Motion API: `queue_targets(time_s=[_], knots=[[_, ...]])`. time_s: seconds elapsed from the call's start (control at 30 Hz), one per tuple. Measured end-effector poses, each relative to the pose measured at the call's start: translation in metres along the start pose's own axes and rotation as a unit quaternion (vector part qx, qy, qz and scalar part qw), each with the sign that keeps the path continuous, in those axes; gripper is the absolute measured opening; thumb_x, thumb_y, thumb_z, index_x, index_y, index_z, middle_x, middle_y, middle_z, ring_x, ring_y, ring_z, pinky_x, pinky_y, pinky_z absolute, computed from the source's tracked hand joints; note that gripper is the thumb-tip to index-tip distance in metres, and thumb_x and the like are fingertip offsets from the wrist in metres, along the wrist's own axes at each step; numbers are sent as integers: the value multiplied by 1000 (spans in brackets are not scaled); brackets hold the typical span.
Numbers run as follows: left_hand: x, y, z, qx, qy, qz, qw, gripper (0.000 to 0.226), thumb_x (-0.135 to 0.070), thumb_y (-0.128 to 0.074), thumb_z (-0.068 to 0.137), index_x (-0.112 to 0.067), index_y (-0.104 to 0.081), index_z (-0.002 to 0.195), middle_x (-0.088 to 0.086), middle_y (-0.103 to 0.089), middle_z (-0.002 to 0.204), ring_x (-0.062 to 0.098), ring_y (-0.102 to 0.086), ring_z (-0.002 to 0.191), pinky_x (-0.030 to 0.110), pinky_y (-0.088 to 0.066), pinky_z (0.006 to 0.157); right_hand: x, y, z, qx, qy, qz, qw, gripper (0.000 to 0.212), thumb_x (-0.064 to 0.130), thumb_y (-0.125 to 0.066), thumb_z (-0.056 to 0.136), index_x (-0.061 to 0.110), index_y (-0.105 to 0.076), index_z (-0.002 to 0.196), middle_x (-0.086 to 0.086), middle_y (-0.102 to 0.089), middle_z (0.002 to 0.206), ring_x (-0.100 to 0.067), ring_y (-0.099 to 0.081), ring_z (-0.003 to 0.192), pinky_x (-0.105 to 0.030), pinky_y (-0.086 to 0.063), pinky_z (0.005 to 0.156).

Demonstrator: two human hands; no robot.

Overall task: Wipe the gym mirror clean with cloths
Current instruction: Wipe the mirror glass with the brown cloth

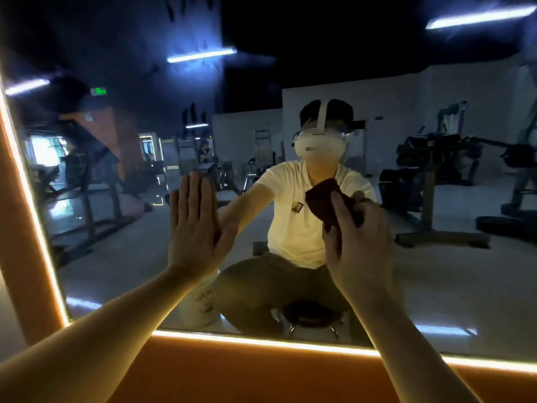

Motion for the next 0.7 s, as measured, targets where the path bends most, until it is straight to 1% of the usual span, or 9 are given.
queue_targets(time_s=[0.1,0.17,0.23,0.27,0.37,0.43,0.5,0.57,0.7], knots=[[-3,3,0,13,4,29,999,88,-55,-33,101,5,-11,162,25,-3,171,38,-1,160,58,-11,128,-10,6,-1,-17,-32,32,999,66,20,-74,88,16,-46,148,-24,-55,122,-40,-54,109,-53,-50,87],[-4,5,-1,32,6,45,998,88,-56,-32,101,4,-10,162,24,-3,171,37,0,160,55,-10,128,-8,8,-4,-29,-39,43,998,62,19,-72,90,13,-48,148,-26,-55,123,-40,-53,110,-50,-45,91],[-5,9,-1,44,11,49,998,90,-58,-31,101,4,-11,162,24,-4,171,35,1,160,54,-11,129,-3,7,-7,-39,-49,48,997,55,23,-61,96,10,-49,149,-27,-53,125,-40,-51,111,-46,-37,95],[-5,11,-1,48,13,46,998,91,-59,-32,101,4,-11,162,23,-5,171,35,1,160,54,-12,129,0,4,-8,-35,-59,57,996,56,27,-54,97,9,-47,150,-27,-51,127,-41,-50,113,-45,-35,96],[-8,17,-3,61,-1,29,998,96,-60,-46,100,2,-9,163,23,-5,171,34,0,160,56,-15,128,18,-10,-14,-18,-71,87,994,57,27,-44,100,4,-43,151,-27,-44,133,-46,-51,117,-54,-44,96],[-4,21,-8,76,-18,16,997,99,-60,-52,100,0,-6,163,21,-4,172,33,-1,160,57,-18,127,34,-17,-20,-18,-55,86,995,55,22,-47,99,2,-44,150,-23,-39,134,-46,-50,116,-56,-47,95],[2,24,-16,91,-40,7,995,96,-58,-52,101,-3,-4,164,18,-4,172,31,-2,161,56,-16,128,50,-25,-24,-21,-30,75,997,55,20,-51,98,2,-46,150,-20,-36,132,-43,-47,115,-55,-46,94],[14,25,-33,106,-52,3,993,91,-53,-51,102,-3,-8,164,16,-6,173,29,-3,161,54,-15,129,65,-36,-27,-23,-18,67,997,54,18,-52,98,1,-46,149,-20,-36,131,-41,-46,113,-53,-46,93],[57,19,-81,123,-18,5,992,91,-36,-65,97,-1,-14,164,14,-7,173,29,-6,161,56,-18,127,103,-55,-34,-29,-2,59,998,54,12,-55,96,0,-46,148,-20,-36,129,-38,-45,111,-53,-47,92]])
Point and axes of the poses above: each hand's wrist, its own z-axis towards the middle knuckle, its own y-axis out of the back of the hand, x = y × z, the point moved 9 cm from there along z, towards the middle knuckle
